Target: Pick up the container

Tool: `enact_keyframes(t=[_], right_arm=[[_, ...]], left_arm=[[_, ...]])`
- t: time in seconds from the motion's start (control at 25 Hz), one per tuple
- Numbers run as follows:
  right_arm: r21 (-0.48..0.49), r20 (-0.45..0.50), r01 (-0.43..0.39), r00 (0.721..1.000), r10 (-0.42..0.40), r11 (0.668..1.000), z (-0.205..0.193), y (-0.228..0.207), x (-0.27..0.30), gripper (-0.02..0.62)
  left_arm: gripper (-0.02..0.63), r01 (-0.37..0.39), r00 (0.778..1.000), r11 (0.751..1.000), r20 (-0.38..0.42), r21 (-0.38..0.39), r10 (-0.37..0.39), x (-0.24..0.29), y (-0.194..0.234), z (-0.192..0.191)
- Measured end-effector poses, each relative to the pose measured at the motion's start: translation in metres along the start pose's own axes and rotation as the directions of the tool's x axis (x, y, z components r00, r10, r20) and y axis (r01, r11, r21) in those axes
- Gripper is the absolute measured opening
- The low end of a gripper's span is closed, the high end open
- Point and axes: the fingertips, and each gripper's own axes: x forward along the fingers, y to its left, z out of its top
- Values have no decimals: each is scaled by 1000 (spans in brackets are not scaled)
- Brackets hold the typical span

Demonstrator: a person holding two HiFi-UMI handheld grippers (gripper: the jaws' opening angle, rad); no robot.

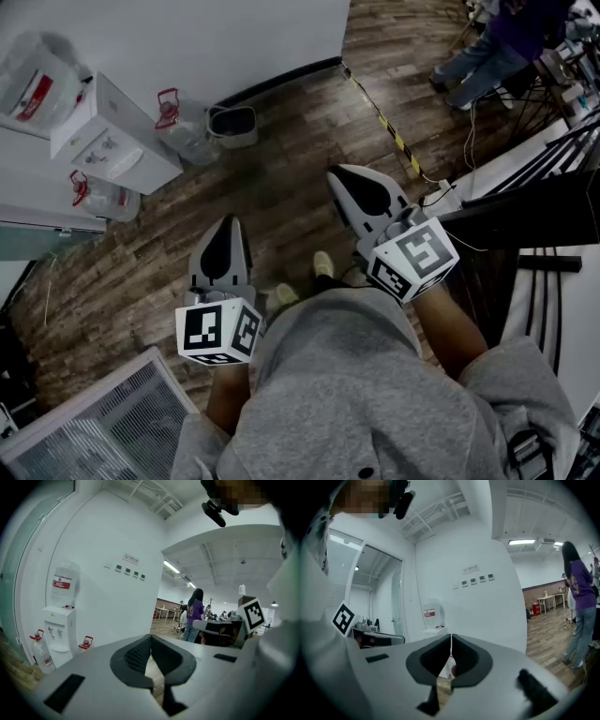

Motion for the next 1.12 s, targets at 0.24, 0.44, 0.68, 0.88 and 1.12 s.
enact_keyframes(t=[0.24, 0.44, 0.68, 0.88, 1.12], right_arm=[[20, -16, 6, 1000, -5, 1000, -9, -36, -13, 26], [72, -7, -34, 999, 35, 997, -8, -36, -3, 26], [81, -22, -107, 994, 109, 991, -8, -35, 21, 25], [85, 10, -191, 981, 191, 978, -6, -41, 30, 25], [84, 15, -224, 975, 224, 971, 0, -41, 36, 25]], left_arm=[[15, 8, 999, 1000, -38, 29, -7, 32, -24, -3], [15, -37, 999, 999, -35, -1, 37, 38, -19, 5], [15, -90, 995, 996, -52, -12, 89, 44, -11, 5], [15, -109, 993, 993, -44, -39, 107, 54, -14, 0], [15, -117, 993, 992, -29, -45, 116, 55, -14, 8]])
